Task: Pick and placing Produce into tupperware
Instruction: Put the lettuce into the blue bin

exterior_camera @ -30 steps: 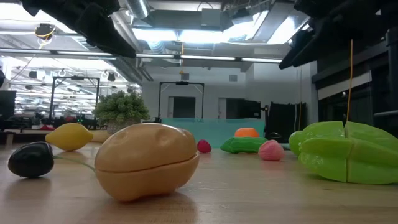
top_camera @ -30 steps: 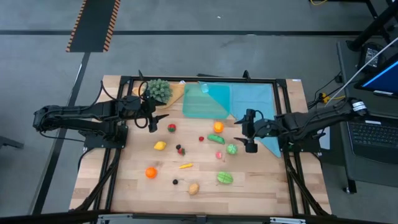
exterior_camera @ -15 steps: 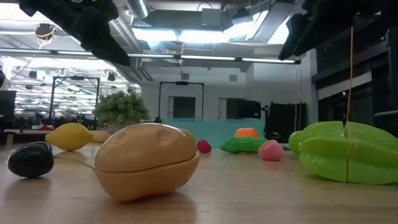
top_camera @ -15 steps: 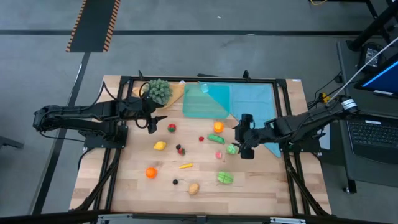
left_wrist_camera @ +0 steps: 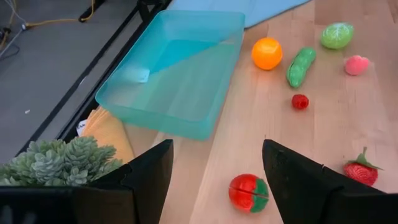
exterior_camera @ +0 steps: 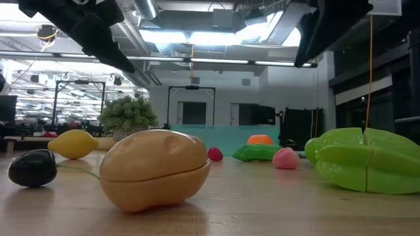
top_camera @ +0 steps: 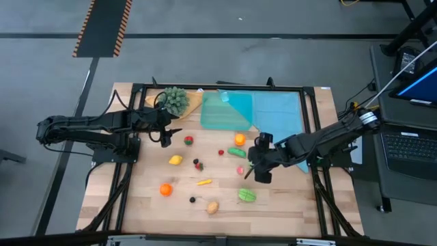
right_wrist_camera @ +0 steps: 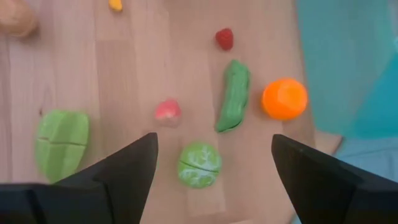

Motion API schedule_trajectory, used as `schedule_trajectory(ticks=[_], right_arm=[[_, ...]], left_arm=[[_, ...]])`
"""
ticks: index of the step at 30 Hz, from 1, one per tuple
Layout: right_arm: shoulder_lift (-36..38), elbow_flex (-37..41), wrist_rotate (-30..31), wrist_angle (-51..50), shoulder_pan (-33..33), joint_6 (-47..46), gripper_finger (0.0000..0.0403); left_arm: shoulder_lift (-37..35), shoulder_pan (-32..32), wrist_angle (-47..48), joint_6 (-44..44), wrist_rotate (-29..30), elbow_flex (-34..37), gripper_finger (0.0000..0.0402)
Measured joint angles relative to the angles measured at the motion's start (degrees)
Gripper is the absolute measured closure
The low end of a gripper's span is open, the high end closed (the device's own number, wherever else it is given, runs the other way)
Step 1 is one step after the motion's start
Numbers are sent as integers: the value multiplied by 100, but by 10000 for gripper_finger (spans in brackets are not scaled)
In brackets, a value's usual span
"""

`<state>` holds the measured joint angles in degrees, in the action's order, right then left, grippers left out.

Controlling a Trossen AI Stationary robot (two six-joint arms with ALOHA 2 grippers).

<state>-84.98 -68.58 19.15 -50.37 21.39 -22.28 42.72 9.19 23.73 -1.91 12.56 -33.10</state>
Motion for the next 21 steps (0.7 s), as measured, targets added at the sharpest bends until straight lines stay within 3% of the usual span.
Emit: schedule_trajectory(ticks=[21], right_arm=[[-897,-2,-671,-222,-11,-1281,87]], left_arm=[[2,0,28,-20,0,0,162]])
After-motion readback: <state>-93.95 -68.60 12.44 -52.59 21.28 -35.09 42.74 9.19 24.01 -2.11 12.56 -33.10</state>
